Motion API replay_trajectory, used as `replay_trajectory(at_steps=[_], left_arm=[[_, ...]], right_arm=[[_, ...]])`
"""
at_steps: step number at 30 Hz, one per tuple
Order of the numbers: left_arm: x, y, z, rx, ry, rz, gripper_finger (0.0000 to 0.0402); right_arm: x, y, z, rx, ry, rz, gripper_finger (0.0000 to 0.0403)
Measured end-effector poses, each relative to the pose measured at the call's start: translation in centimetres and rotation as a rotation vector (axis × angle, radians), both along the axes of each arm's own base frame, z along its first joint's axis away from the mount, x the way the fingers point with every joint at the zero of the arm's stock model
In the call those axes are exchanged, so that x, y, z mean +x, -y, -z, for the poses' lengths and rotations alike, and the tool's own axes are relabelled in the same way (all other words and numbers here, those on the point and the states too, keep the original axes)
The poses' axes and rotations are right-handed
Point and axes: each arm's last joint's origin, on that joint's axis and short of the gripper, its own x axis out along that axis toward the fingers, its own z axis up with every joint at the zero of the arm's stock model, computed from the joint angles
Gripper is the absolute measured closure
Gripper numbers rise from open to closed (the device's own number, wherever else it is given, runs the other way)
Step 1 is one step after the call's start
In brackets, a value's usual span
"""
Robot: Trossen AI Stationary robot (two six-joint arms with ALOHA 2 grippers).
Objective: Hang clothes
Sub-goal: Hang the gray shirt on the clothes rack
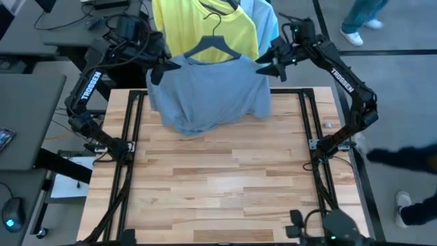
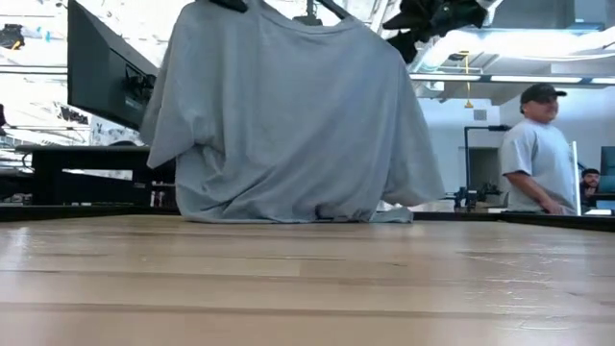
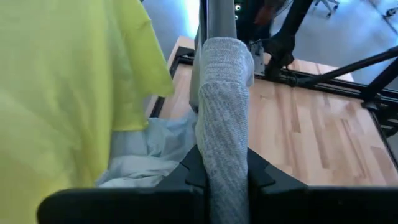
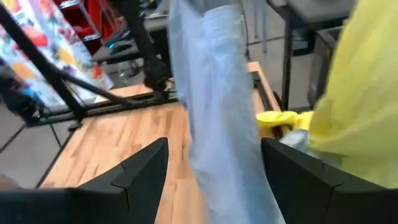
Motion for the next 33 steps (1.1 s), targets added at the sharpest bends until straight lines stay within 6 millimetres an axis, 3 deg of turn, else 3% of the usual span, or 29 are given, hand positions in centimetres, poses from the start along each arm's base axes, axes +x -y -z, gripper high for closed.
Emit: replay_trajectory(at_steps=[8,14,17,22,33], left_arm=[[-0.3,-0.4,-0.4,0.019,0.055,0.039,0.0383],[-0.6,-0.6,-0.3,0.011,0.053,0.028,0.0383],[-0.6,-0.7,-0.3,0.015,0.055,0.026,0.0383],[-0.6,-0.8,-0.3,0.025,0.042,0.001,0.0377],[-1.1,-2.0,-0.4,0.051,-0.042,-0.360,0.0302]], right_arm=[[3.0,0.8,1.1,-0.047,0.006,0.004,0.0160],[3.2,1.1,0.3,-0.007,0.095,-0.036,0.0189],[3.2,1.3,0.5,0.019,0.093,-0.034,0.0233],[3.5,1.6,1.0,0.017,0.089,-0.045,0.0375],[2.4,3.4,-0.3,0.010,0.176,0.058,0.0381]])
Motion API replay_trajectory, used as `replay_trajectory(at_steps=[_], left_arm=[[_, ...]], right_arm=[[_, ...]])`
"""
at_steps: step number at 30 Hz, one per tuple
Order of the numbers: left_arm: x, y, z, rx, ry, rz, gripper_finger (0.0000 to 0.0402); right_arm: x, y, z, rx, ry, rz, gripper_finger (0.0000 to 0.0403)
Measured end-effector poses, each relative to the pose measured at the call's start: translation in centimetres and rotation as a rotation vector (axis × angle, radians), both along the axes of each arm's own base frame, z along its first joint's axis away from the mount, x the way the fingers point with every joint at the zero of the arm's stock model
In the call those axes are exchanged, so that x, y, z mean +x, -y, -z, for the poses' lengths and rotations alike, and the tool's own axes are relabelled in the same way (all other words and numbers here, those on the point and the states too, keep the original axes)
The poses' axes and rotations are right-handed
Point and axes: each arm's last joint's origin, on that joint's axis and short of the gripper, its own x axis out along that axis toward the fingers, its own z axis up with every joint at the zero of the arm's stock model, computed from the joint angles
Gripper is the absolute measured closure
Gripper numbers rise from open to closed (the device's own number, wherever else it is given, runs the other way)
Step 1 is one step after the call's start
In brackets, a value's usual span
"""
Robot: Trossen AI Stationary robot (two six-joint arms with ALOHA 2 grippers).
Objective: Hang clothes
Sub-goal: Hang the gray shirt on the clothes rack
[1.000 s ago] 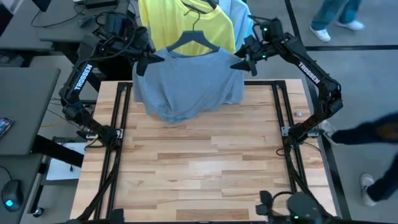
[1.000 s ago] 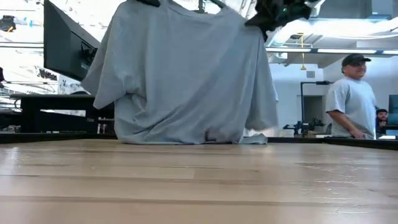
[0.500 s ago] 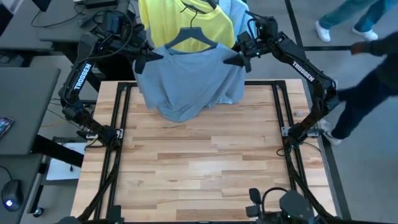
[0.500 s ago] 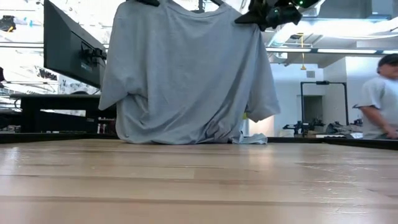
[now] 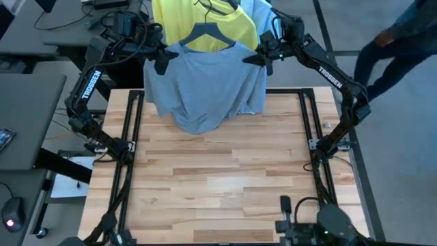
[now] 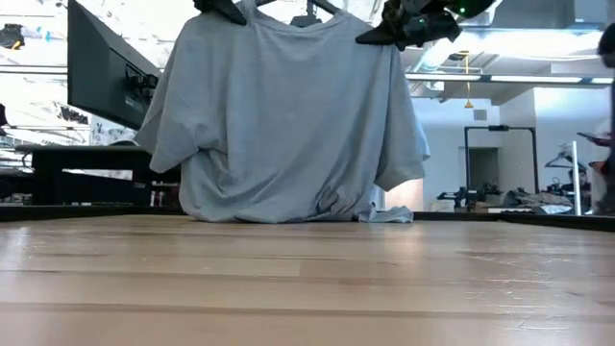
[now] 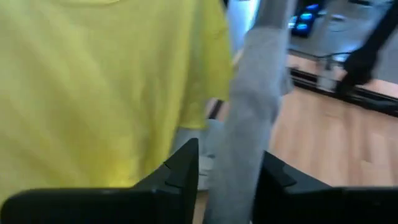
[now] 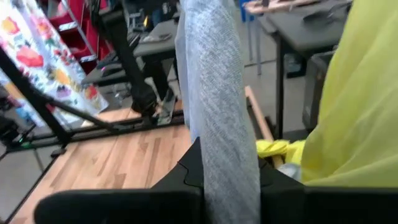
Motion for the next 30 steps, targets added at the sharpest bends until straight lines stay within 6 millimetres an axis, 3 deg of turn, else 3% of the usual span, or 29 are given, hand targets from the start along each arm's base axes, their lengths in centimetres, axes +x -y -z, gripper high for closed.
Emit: replay_trajectory(at_steps=[5,13,19,26,30], left_arm=[[-0.4,-0.7,-0.3,0.066,-0.020,-0.135,0.0269],[-0.2,-1.6,-2.2,0.260,0.079,-0.174,0.0262],[0.5,-2.2,-2.4,0.269,0.171,-0.052,0.0262],[0.8,-2.5,0.3,0.127,0.083,0.233,0.0262],[0.8,-2.5,0.8,0.075,0.087,0.282,0.0262]], right_arm=[[-0.8,0.8,-0.4,0.001,0.030,0.046,0.0381],[-1.1,1.2,-1.0,-0.014,0.050,0.109,0.0381],[-0.8,1.0,-1.0,0.002,0.053,0.093,0.0381],[0.4,0.9,0.8,0.064,-0.005,0.026,0.0381],[0.2,0.8,1.3,0.073,-0.041,0.011,0.0382]])
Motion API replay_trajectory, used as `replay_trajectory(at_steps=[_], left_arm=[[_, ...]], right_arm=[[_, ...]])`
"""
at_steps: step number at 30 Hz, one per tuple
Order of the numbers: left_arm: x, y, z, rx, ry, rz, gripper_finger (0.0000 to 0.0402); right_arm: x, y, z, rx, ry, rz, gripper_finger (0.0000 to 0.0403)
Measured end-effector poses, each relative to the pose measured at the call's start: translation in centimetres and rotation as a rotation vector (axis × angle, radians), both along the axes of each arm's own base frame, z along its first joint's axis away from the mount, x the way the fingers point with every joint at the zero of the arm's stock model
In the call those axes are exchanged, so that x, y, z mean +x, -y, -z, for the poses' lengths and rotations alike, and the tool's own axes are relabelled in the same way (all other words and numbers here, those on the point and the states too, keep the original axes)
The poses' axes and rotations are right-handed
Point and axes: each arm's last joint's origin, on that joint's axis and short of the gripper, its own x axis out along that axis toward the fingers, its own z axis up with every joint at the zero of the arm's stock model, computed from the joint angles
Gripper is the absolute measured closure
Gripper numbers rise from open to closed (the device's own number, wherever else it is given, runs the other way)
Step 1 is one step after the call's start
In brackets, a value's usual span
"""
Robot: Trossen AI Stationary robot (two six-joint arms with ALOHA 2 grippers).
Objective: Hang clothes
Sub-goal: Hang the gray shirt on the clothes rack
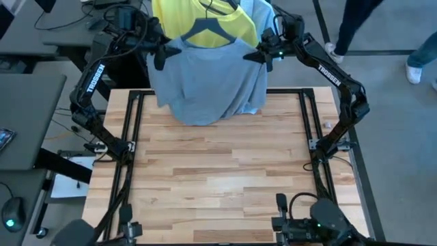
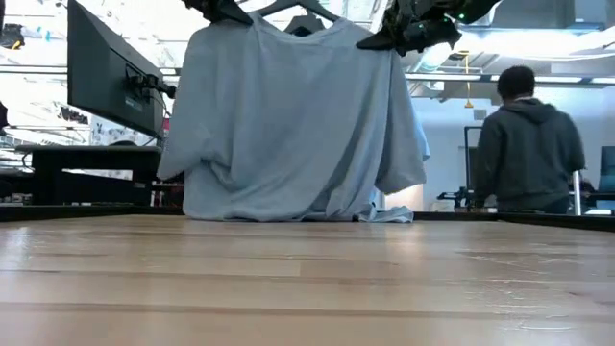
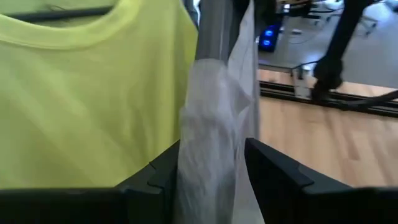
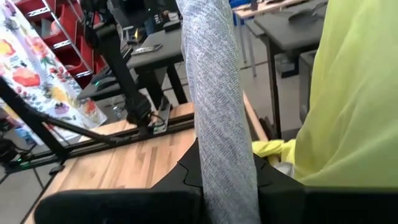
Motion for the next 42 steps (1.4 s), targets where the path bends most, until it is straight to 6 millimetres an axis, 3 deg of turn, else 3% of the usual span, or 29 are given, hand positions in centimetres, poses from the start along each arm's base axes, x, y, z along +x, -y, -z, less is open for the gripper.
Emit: replay_trajectory(at_steps=[5,18,23,31,37,42], left_arm=[[0.0,-0.4,-0.6,0.025,0.062,0.013,0.0262],[-1.1,-1.4,-5.6,0.260,0.411,-0.051,0.0262],[-1.1,-1.5,-5.9,0.277,0.424,-0.059,0.0262],[-1.0,-1.6,-5.8,0.295,0.418,-0.058,0.0262],[-1.0,-1.7,-5.7,0.287,0.415,-0.059,0.0262],[-1.0,-1.7,-5.4,0.270,0.399,-0.061,0.0262]], right_arm=[[-0.3,0.4,0.0,-0.015,0.001,0.022,0.0382],[-0.7,1.5,-1.5,-0.034,0.092,0.169,0.0383],[-0.8,1.7,-3.1,-0.048,0.211,0.203,0.0383],[-0.8,2.1,-3.8,-0.069,0.271,0.306,0.0383],[1.8,4.0,-2.3,-0.006,0.285,0.287,0.0383],[3.5,6.2,-2.4,-0.027,0.308,0.280,0.0383]])
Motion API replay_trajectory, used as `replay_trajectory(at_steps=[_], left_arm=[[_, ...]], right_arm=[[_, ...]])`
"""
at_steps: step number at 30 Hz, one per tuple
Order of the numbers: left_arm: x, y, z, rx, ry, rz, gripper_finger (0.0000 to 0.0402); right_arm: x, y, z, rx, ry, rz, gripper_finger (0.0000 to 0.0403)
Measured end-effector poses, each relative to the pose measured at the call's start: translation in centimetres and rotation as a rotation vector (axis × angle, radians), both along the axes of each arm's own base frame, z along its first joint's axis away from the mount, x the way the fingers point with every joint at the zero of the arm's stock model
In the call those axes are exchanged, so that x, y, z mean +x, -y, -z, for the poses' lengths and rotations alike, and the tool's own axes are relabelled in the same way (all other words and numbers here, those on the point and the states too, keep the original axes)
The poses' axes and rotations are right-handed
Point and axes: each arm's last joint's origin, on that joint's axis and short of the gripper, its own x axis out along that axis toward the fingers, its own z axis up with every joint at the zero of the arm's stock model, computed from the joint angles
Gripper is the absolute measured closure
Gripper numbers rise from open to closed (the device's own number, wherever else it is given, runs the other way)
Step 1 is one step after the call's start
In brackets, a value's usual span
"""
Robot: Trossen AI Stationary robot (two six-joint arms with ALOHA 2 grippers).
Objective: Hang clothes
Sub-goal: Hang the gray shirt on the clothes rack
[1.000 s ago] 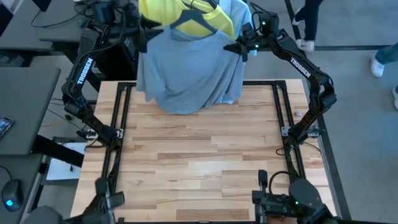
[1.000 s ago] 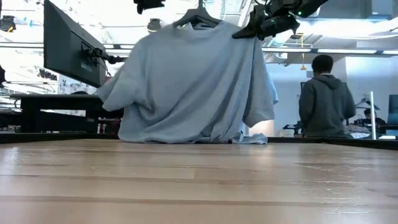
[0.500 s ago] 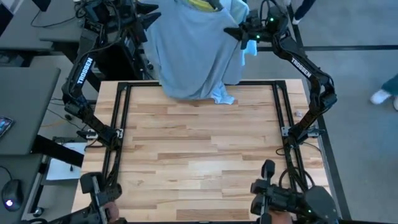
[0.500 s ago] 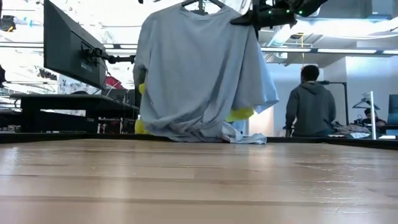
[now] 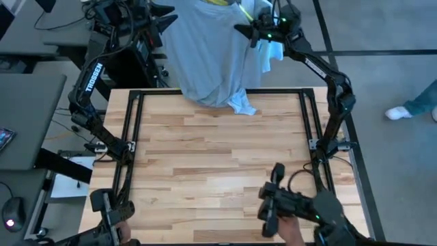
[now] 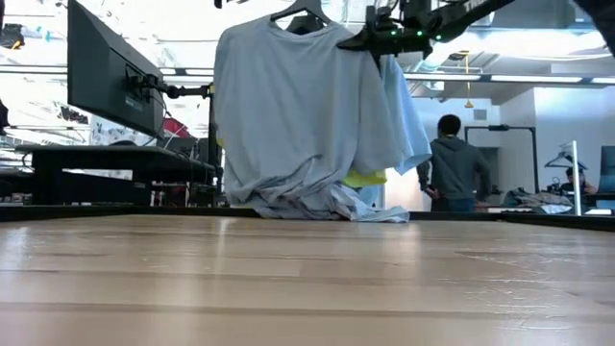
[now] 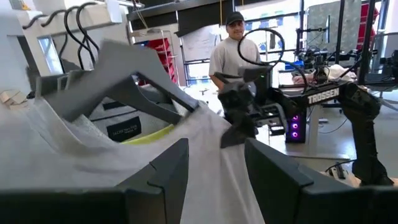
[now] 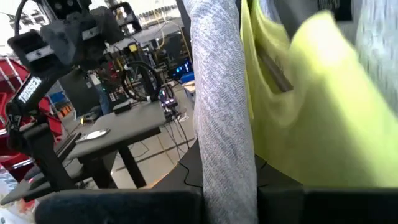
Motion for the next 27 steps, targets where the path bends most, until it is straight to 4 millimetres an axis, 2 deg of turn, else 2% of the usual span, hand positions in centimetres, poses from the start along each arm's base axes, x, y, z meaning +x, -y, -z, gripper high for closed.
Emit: replay_trajectory(at_steps=[4,8,19,21,27], left_arm=[[0.0,0.0,0.3,-0.030,-0.017,0.000,0.0262],[0.0,0.0,0.7,-0.051,-0.043,0.000,0.0262],[0.0,-0.1,0.9,-0.025,-0.068,-0.002,0.0262],[0.0,0.0,0.9,-0.021,-0.070,-0.002,0.0262],[0.0,-0.1,0.9,-0.024,-0.072,-0.002,0.0262]], right_arm=[[0.9,1.6,0.4,-0.002,-0.008,-0.003,0.0383],[1.5,2.5,1.7,0.036,-0.049,-0.019,0.0383],[0.4,2.9,1.4,0.044,-0.053,0.009,0.0382],[0.3,2.9,1.5,0.059,-0.068,0.014,0.0365],[-0.4,3.0,1.6,0.059,-0.104,0.020,0.0282]])
